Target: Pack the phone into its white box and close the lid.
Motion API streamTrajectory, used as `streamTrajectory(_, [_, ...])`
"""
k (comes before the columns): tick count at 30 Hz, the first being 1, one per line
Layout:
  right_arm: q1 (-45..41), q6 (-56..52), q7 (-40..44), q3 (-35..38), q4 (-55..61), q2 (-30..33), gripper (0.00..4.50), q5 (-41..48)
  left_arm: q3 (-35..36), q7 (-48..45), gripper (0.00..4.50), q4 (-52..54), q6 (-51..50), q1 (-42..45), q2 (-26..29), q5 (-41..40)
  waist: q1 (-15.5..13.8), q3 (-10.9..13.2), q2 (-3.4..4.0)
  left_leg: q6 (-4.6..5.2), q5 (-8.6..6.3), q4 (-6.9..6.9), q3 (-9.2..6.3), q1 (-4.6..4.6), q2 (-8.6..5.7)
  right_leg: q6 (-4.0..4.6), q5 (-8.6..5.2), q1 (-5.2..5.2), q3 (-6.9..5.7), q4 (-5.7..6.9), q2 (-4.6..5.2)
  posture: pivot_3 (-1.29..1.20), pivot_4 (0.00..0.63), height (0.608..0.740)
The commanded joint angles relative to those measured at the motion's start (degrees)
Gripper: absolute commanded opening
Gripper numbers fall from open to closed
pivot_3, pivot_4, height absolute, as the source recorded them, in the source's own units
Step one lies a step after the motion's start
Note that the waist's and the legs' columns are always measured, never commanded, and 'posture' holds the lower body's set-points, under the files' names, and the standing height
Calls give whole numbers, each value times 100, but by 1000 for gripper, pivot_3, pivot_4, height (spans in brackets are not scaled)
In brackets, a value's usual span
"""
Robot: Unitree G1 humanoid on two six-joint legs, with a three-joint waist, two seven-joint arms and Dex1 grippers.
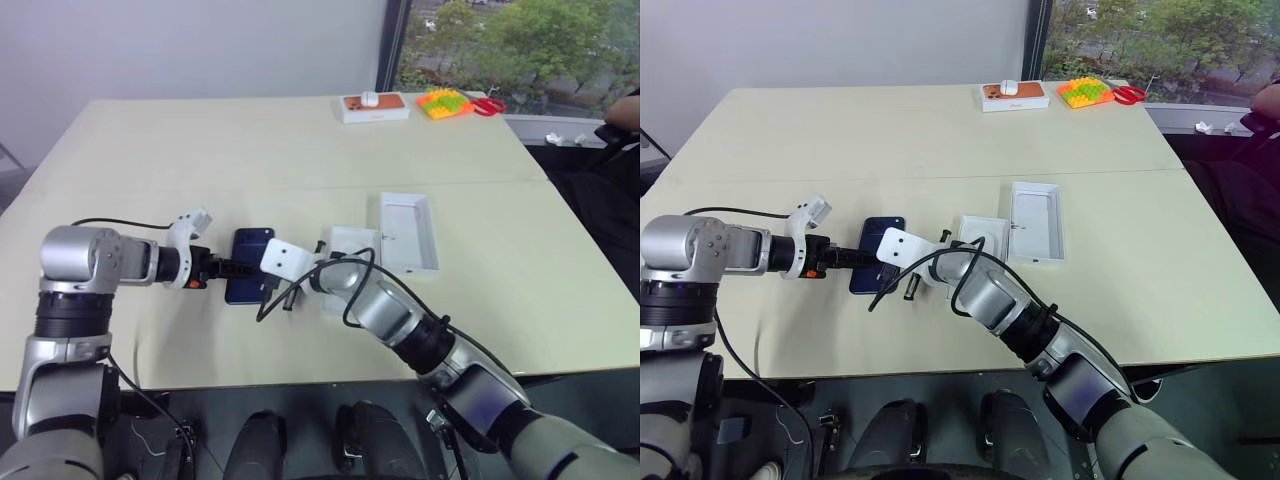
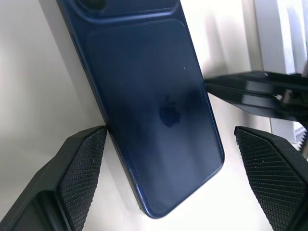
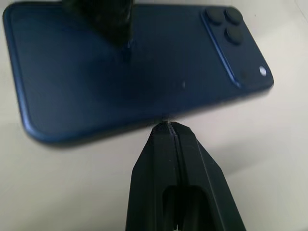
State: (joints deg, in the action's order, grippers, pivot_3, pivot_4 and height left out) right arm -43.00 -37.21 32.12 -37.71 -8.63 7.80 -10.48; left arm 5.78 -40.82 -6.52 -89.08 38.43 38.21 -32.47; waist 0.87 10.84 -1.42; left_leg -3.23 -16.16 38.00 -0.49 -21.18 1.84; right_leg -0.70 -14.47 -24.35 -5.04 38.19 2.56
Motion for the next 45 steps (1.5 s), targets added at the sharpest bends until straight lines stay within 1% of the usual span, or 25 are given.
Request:
streamTrajectory(1, [-33, 150, 80, -9, -143, -161, 0, -57, -147, 45, 4455, -117, -342, -255, -315, -426, -1, -7, 5, 0, 0, 0, 0, 2, 0, 0, 0, 1, 0, 1, 0, 0, 150, 740])
streamTrajectory(5, [-13, 282, 179, 73, -157, -258, 0, -23, -60, 295, 4455, -88, -342, -339, -513, -722, -13, -19, 12, 0, 0, 0, -1, 6, 0, -1, 1, 6, 0, 2, 1, 0, 150, 740])
streamTrajectory(11, [54, 314, 280, 142, -137, -342, 0, -18, 20, 584, 4455, 11, -342, -462, -638, -1214, -20, -31, 21, 0, 0, 0, 0, 8, 0, -6, 3, 10, 4, 0, 12, 0, 150, 740])
streamTrajectory(20, [240, 306, 319, 237, -68, -339, 0, -130, 674, 1165, 4455, -378, -342, -480, -910, -2073, -47, -35, 23, 0, 0, 1, 0, 8, -4, -11, 4, 15, 4, -6, 15, 0, 150, 740])
streamTrajectory(29, [323, 296, 351, 292, -36, -363, 0, -237, 1395, 2002, 4455, -1004, -342, -423, -1242, -2691, -110, -37, 22, -1, 0, 2, -1, 10, -6, -18, 8, 20, 4, -9, 16, 0, 150, 740])
streamTrajectory(37, [327, 317, 372, 332, -62, -395, 0, -304, 1698, 2476, 4455, -1053, -342, -441, -1432, -3168, -154, -37, 22, -1, 0, 2, -2, 15, -6, -18, 8, 25, 4, -10, 21, 0, 150, 740])
streamTrajectory(41, [328, 323, 375, 348, -77, -417, 0, -325, 1496, 2579, 4455, -841, -342, -526, -1374, -3260, -152, -37, 22, -2, 0, 2, -1, 12, -6, -18, 8, 25, 3, -15, 22, 0, 150, 740])
streamTrajectory(45, [331, 321, 371, 358, -70, -414, 0, -342, 1639, 2625, 4455, -684, -342, -496, -1430, -3234, -148, -37, 22, -2, 0, 1, -2, 9, -5, -19, 8, 23, 3, -19, 21, 0, 150, 740])
